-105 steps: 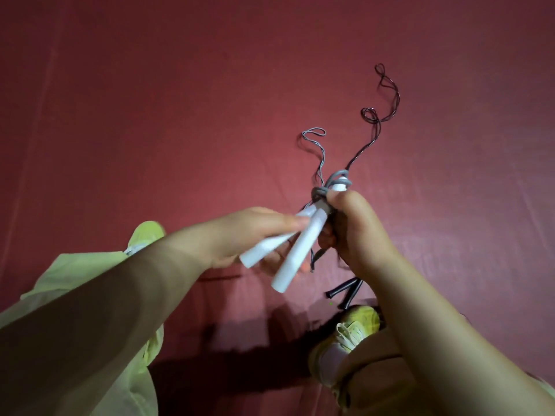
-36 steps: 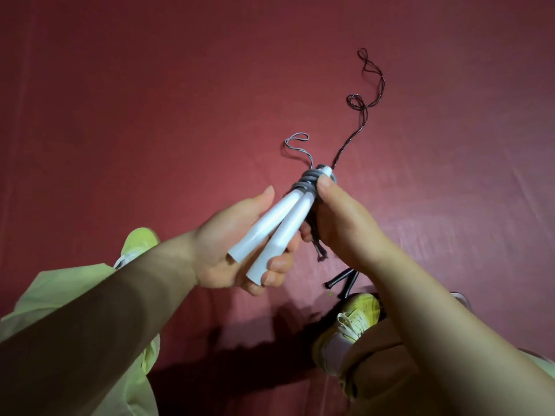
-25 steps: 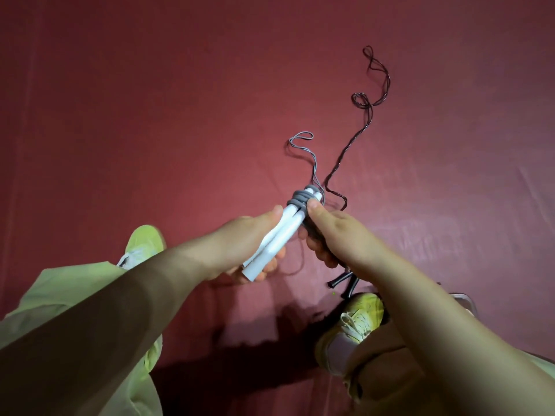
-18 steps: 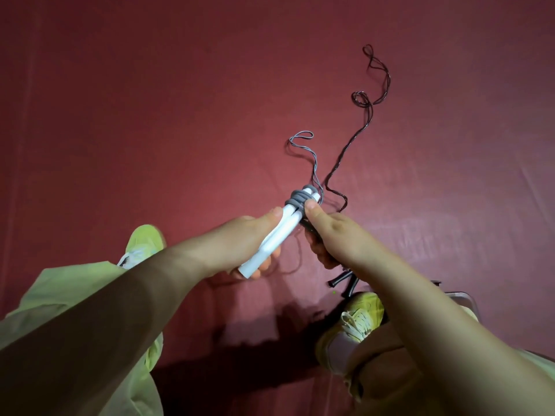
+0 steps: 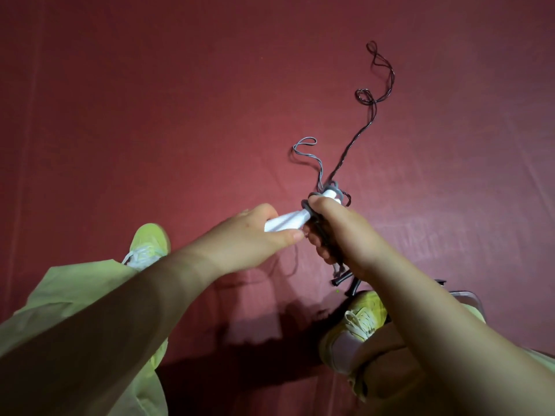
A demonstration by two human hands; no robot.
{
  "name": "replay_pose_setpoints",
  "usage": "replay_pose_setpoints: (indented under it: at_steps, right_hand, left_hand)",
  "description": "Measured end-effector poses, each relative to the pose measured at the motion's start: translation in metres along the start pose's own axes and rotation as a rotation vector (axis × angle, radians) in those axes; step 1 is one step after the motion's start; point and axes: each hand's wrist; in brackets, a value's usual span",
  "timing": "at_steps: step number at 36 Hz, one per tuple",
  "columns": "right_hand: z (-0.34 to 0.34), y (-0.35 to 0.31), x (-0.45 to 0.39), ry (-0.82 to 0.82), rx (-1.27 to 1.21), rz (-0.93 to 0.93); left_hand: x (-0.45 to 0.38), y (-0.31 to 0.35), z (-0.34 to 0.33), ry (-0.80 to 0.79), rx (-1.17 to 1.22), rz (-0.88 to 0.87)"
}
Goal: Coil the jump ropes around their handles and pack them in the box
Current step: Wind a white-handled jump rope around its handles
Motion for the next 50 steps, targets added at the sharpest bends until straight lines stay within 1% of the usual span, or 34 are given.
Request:
replay_pose_setpoints:
  at_steps: [3, 5, 8, 10, 13, 15, 16, 17, 19, 20, 22, 25, 27, 30, 32, 35, 38, 42, 44, 47, 50]
  right_hand:
    - [-0.001, -0.003, 0.005, 0.003, -0.095, 0.145]
    - [0.0, -0.005, 0.006, 0.006, -0.14, 0.2]
    - [0.0, -0.006, 0.006, -0.027, -0.197, 0.241]
    - [0.002, -0.006, 0.007, -0.07, -0.293, 0.229]
    - [0.006, -0.007, 0.009, -0.177, -0.389, 0.284]
    - [0.006, -0.008, 0.01, -0.258, -0.399, 0.354]
    - [0.005, -0.007, 0.009, -0.287, -0.386, 0.372]
    - [0.005, -0.006, 0.009, -0.287, -0.357, 0.361]
    - [0.005, -0.004, 0.008, -0.232, -0.277, 0.327]
    - [0.006, -0.004, 0.007, -0.218, -0.219, 0.32]
    - [0.008, -0.005, 0.008, -0.167, -0.072, 0.304]
    - [0.01, -0.008, 0.009, -0.028, 0.118, 0.246]
    - [0.008, -0.007, 0.006, -0.005, 0.197, 0.243]
    - [0.007, -0.002, -0.001, 0.006, 0.3, 0.201]
    - [0.007, 0.0, -0.002, 0.016, 0.351, 0.168]
    - [0.005, 0.002, -0.001, 0.029, 0.353, 0.131]
    - [0.003, 0.004, -0.003, 0.032, 0.33, 0.079]
    - [0.004, 0.005, 0.0, -0.046, 0.239, -0.046]
    - [0.005, 0.005, 0.001, -0.069, 0.188, -0.075]
    - [0.005, 0.003, 0.0, -0.083, 0.109, -0.096]
    - [0.002, 0.0, 0.001, -0.063, 0.045, -0.076]
  left_hand:
    - [0.0, 0.0, 0.003, -0.163, 0.239, 0.024]
    - [0.001, 0.0, 0.005, -0.301, 0.39, 0.061]
    - [0.004, 0.001, 0.009, -0.459, 0.636, 0.116]
    - [0.004, -0.002, 0.01, -0.628, 0.837, 0.124]
    - [0.003, -0.006, 0.005, -0.929, 1.074, 0.039]
    - [0.004, -0.007, -0.002, -1.121, 1.262, 0.034]
    - [0.006, -0.005, -0.007, -1.194, 1.338, 0.038]
    - [0.009, -0.002, -0.011, -1.233, 1.385, 0.043]
    - [0.014, 0.004, -0.015, -1.204, 1.391, 0.078]
    - [0.015, 0.006, -0.015, -1.146, 1.342, 0.106]
    - [0.015, 0.008, -0.011, -0.982, 1.202, 0.158]
    - [0.013, 0.009, -0.006, -0.735, 0.971, 0.163]
    - [0.012, 0.01, -0.007, -0.574, 0.83, 0.177]
    - [0.009, 0.006, -0.013, -0.315, 0.572, 0.122]
    - [0.006, 0.003, -0.015, -0.216, 0.438, 0.092]
    - [0.004, 0.001, -0.015, -0.182, 0.37, 0.085]
    - [0.004, 0.001, -0.014, -0.135, 0.237, 0.044]
    - [0.005, -0.002, -0.009, 0.01, -0.116, -0.02]
    - [0.005, -0.003, -0.01, 0.062, -0.231, -0.032]
    - [0.005, -0.001, -0.012, 0.061, -0.234, -0.029]
    - [0.006, 0.002, -0.007, 0.004, -0.065, 0.028]
Point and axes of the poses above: each hand's wrist, its own x-axis away from the middle knuckle, its own z-axis out of the back of the hand, y = z × x, and after that the axes turned 8 degrees about y, right-handed
